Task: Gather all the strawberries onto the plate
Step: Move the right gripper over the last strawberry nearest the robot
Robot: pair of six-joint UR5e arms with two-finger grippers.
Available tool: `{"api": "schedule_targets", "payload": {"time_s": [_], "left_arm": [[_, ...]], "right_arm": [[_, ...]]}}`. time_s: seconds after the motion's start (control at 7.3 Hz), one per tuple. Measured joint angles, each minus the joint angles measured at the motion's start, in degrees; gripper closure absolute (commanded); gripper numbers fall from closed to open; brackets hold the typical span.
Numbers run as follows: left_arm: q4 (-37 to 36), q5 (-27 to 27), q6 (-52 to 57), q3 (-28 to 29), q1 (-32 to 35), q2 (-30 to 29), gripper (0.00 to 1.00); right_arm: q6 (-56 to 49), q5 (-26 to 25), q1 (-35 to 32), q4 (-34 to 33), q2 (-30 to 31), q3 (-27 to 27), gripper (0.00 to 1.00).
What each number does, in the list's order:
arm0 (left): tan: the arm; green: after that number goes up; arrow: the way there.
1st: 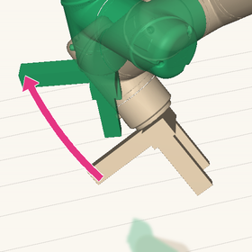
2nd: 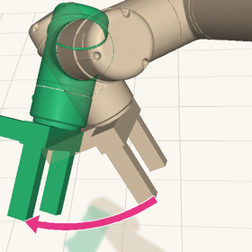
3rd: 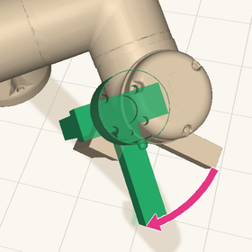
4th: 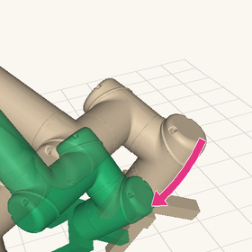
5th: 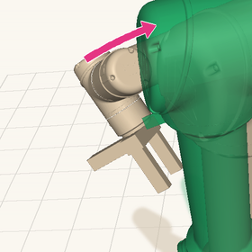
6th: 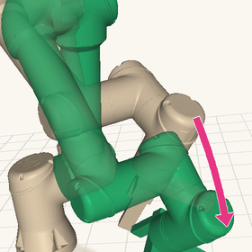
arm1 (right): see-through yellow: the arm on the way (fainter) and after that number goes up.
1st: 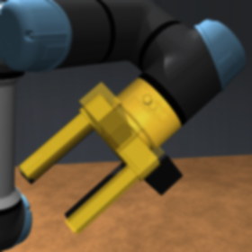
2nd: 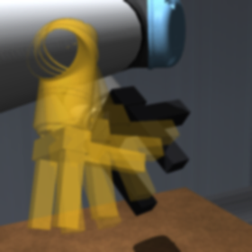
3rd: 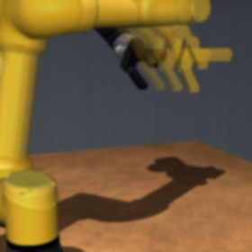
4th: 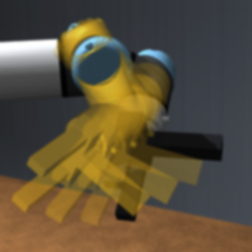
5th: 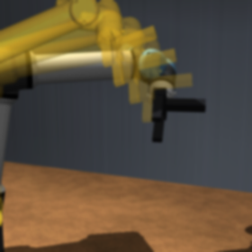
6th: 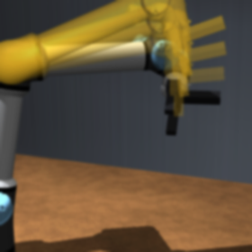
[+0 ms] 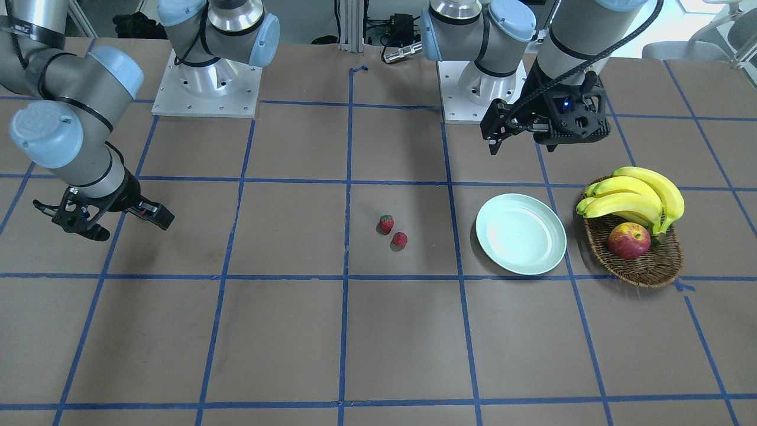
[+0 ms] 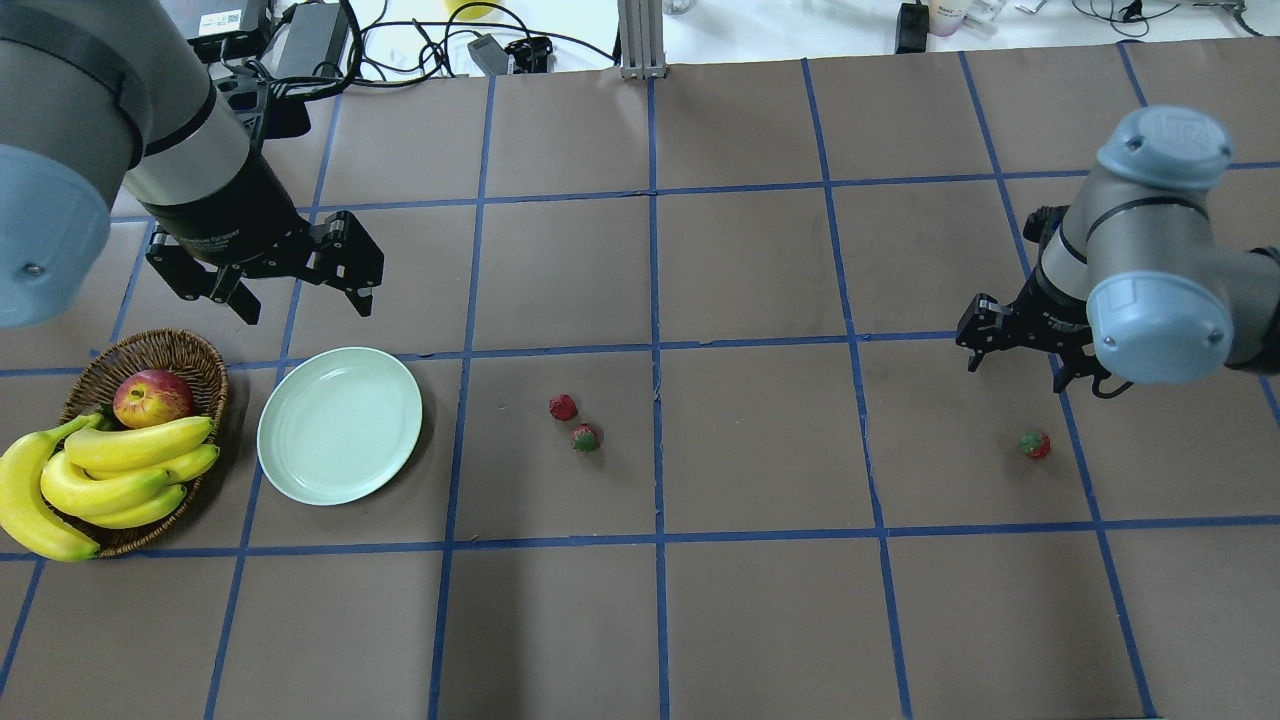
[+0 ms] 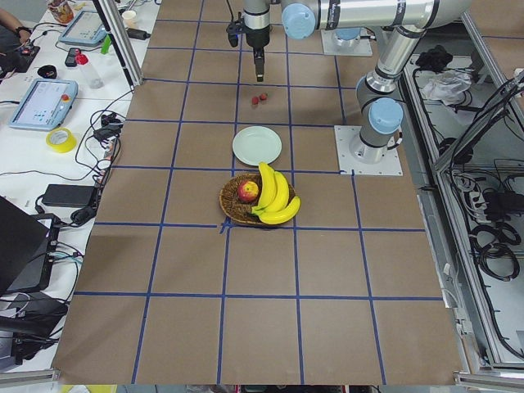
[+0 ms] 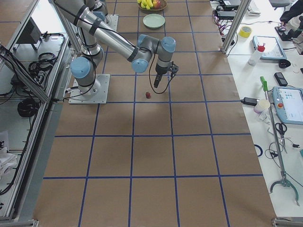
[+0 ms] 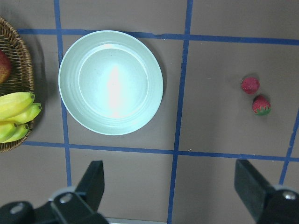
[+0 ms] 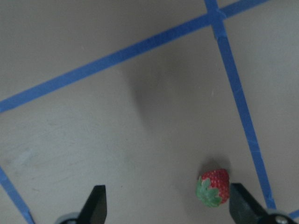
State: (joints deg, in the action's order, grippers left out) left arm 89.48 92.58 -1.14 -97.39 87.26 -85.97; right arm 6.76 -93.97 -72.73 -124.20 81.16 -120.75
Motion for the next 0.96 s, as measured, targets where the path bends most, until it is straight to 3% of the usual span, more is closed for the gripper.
{"api": "schedule_targets", "payload": {"time_s": [0.27, 0.41, 0.82, 0.96], "left_arm": [[0.0, 0.1, 0.0, 0.0, 0.0, 0.0, 0.0], [0.0, 0.2, 0.0, 0.0, 0.1, 0.0, 0.0], [-0.1, 0.2, 0.0, 0.0, 0.1, -0.1, 0.0], [-0.1, 0.2, 0.0, 0.0, 0.1, -0.1, 0.0]], "right_arm": [[1.3, -0.2, 1.5, -11.8, -0.2, -6.9, 0.05], [1.1, -0.9, 3.0, -13.7, -0.3, -8.0, 0.02], [0.6, -4.2, 5.2, -13.8, -0.4, -9.3, 0.1], [0.3, -4.3, 5.3, -13.6, -0.4, -10.0, 0.21]]}}
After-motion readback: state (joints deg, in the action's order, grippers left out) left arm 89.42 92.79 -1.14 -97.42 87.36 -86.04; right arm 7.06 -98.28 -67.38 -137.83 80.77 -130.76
